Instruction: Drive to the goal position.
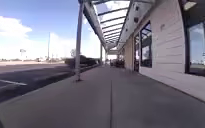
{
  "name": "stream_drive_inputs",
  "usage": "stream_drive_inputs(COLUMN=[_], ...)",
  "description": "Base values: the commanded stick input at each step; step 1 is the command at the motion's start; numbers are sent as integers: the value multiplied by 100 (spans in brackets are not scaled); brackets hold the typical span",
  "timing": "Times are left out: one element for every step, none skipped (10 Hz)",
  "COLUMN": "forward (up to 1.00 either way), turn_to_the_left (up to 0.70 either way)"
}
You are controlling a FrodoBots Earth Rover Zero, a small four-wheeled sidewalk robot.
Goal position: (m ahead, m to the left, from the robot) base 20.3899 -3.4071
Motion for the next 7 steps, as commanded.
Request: stream_drive_inputs(forward=[85, 85, 85, 85, 85, 85, 85], turn_to_the_left=[-15, 0, 0, 0, 0, 0, 0])
